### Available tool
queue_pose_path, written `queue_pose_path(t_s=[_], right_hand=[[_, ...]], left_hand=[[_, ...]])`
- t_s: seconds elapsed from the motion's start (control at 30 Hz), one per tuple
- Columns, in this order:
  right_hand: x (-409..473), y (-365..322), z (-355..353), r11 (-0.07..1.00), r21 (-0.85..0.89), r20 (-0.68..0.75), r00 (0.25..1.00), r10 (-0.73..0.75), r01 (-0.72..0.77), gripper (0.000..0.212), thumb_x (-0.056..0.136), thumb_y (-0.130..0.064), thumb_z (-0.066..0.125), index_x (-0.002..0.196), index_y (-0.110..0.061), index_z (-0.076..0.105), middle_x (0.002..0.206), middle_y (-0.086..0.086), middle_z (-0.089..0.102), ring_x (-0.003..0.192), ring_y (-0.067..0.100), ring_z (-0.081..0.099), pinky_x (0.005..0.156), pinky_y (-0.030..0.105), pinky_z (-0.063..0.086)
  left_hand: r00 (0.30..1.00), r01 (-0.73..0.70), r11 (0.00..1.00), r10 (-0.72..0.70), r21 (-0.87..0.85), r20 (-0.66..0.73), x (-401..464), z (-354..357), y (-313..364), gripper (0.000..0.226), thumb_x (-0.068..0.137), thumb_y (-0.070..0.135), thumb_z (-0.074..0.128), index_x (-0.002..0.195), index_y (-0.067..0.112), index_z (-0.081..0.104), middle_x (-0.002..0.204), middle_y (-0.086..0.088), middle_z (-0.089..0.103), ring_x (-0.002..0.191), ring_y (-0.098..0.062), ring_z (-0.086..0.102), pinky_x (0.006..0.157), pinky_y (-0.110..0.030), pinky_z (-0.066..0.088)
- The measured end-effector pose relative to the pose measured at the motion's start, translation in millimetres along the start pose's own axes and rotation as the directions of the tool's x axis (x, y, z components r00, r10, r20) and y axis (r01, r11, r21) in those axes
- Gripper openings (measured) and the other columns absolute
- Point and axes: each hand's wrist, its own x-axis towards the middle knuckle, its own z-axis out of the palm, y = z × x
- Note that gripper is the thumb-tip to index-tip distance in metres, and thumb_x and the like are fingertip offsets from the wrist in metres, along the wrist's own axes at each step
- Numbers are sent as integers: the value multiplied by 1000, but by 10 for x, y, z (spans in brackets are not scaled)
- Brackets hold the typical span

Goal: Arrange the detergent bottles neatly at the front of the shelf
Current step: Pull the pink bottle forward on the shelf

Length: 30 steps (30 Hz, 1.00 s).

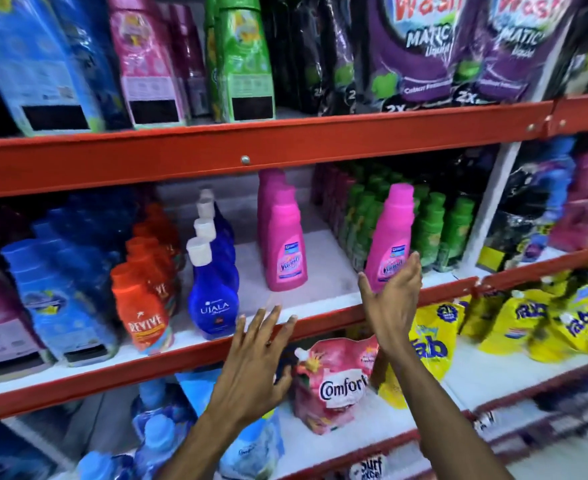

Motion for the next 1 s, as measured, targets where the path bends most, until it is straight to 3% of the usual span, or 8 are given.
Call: queue_pose_path(t_s=[0.2,0.43,0.73,1.0], right_hand=[[234,70,7,999,36,-11,1000,19,-19,94,70,-28,83,142,2,32,136,27,49,124,42,50,103,47,45],[133,-148,-96,999,37,-39,999,-6,7,87,55,-40,88,126,-7,49,118,17,59,107,37,58,87,44,49],[-433,-752,153,993,63,121,986,-111,104,87,54,-56,86,119,-12,49,112,7,59,101,28,61,79,34,48],[-643,-911,314,994,46,163,981,-107,101,87,55,-57,86,117,-11,47,109,7,57,98,30,62,77,39,51]], left_hand=[[999,13,999,-14,37,29,-75,4,-50,88,76,39,60,156,25,25,156,-3,45,145,-27,41,120,-48,16],[999,23,1000,-24,9,32,-144,-22,-119,85,79,38,63,155,22,28,159,-3,41,148,-23,36,123,-41,11],[999,33,999,-33,-1,-5,-238,-11,-129,83,83,40,64,155,20,29,158,-4,42,149,-24,36,124,-37,6],[999,3,1000,-2,10,-53,-266,5,-167,80,82,41,65,152,19,33,154,-5,47,146,-24,39,123,-36,10]])
